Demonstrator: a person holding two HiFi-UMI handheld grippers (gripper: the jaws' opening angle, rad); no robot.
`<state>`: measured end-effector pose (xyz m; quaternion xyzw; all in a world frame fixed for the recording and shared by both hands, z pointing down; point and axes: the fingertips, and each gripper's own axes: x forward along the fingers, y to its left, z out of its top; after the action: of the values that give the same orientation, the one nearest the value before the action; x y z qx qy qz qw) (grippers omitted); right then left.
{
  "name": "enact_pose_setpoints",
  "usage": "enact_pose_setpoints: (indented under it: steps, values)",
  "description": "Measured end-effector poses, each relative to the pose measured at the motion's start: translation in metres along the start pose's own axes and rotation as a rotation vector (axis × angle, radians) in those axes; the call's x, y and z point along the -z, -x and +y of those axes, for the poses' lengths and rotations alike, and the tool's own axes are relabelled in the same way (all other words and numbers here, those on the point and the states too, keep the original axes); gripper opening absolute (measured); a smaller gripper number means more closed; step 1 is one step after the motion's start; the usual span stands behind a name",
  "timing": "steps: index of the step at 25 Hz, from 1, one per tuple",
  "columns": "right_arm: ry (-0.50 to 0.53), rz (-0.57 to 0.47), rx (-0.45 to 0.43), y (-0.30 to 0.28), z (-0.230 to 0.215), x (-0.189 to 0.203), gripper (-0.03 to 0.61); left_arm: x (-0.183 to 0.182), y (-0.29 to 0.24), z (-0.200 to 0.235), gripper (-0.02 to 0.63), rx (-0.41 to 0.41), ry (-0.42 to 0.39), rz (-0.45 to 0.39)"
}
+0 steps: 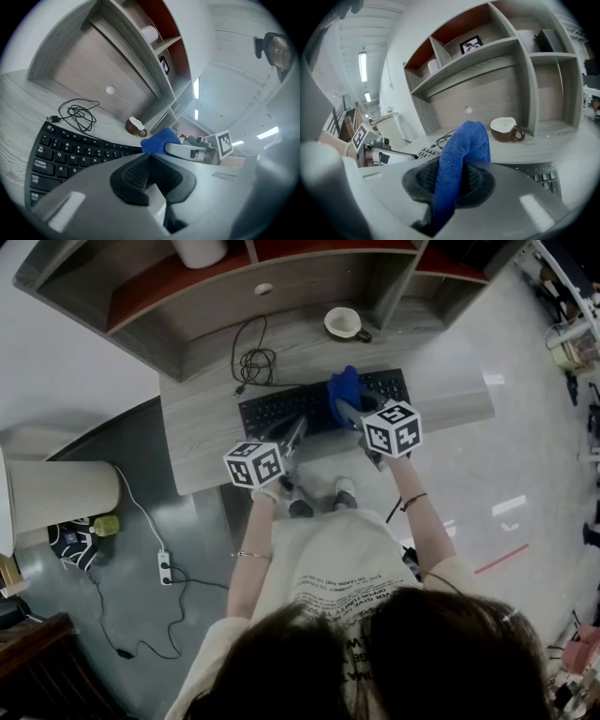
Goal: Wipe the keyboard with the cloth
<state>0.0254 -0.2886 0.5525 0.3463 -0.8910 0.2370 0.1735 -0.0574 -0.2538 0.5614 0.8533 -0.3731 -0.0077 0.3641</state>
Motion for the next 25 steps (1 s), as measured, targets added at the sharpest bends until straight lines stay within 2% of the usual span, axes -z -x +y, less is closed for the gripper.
enact_pose_setpoints:
  steps: [25]
  values:
    - [0.012,-0.004,-0.016,-0.035,0.047,-0.002,0.051,-0.010,0.051,0.030,-0.003,-0.022,-0.014,-0.021]
